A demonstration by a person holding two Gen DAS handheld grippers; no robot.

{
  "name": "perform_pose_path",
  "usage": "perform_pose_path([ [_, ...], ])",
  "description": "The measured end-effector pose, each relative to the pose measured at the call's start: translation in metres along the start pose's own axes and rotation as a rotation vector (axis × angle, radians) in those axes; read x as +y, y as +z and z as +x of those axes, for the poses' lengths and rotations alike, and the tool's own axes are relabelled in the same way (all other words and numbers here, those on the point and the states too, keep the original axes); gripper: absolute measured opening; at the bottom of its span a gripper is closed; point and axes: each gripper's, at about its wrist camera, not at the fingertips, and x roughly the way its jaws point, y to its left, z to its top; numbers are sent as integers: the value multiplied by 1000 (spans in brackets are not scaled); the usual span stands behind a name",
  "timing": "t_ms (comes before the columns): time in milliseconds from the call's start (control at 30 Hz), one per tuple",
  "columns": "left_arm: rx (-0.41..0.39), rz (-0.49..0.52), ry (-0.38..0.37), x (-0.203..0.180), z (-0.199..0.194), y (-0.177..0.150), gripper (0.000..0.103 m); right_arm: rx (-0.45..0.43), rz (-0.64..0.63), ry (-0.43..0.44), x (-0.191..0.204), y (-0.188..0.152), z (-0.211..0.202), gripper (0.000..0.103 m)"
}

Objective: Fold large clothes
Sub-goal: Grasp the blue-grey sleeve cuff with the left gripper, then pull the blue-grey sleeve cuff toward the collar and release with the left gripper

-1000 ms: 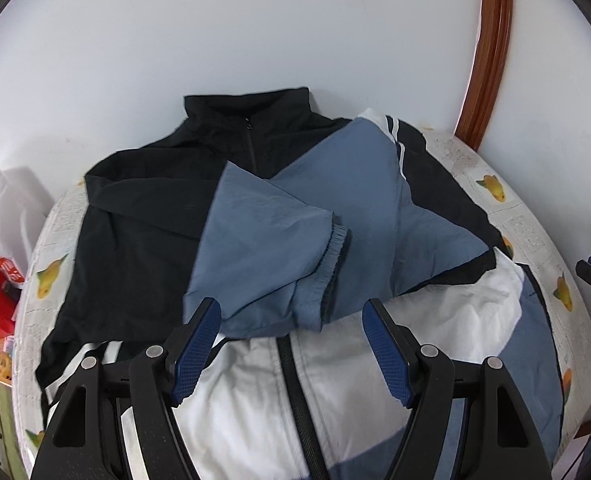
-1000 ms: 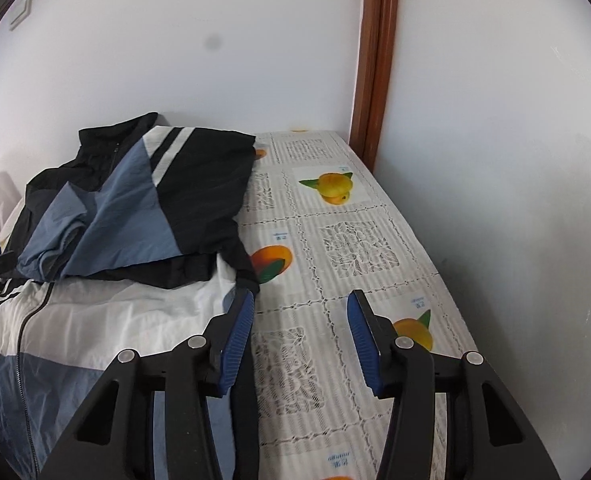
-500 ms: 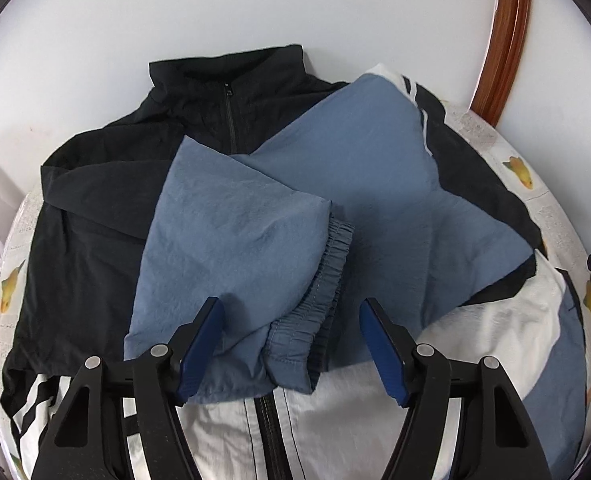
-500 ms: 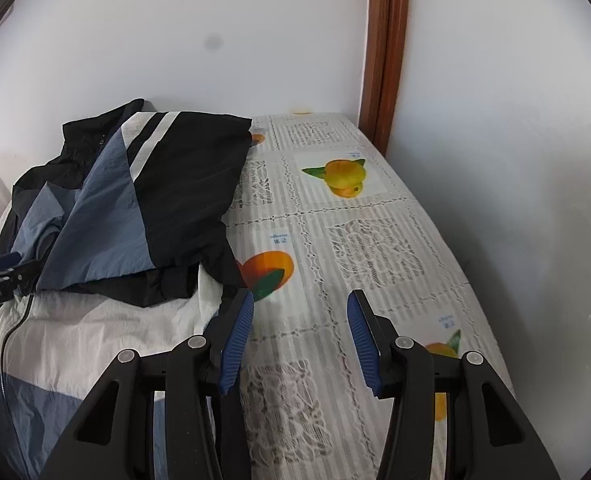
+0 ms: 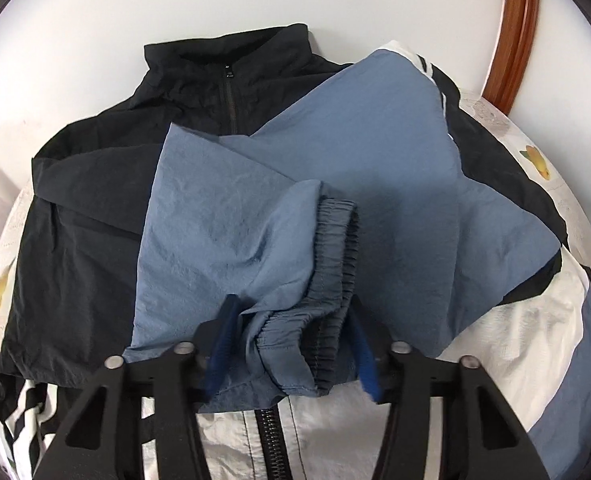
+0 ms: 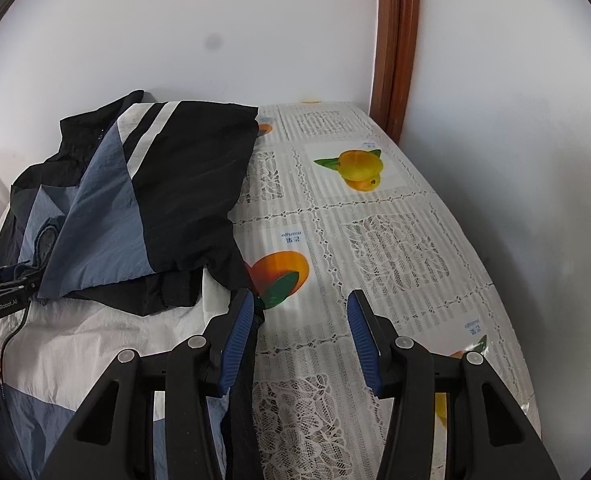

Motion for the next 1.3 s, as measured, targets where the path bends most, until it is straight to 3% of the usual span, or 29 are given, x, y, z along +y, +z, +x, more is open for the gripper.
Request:
perform_pose_path([
  [100, -18, 17, 21, 1, -7, 0, 22, 0, -2, -1, 2, -1, -3, 48],
  [200, -40, 1, 28, 10, -17, 1, 14, -6, -9, -2, 9, 0, -9, 48],
  [600, -123, -158, 93, 104, -64, -1, 12, -39, -59, 57, 69, 15, -24, 48],
  [933, -98, -313, 93, 179, -56, -16, 13, -17, -79, 57, 108, 22, 3, 48],
  [1300, -70, -391, 121, 208, -44, -32, 19, 33, -82, -23, 110, 17, 38, 54],
])
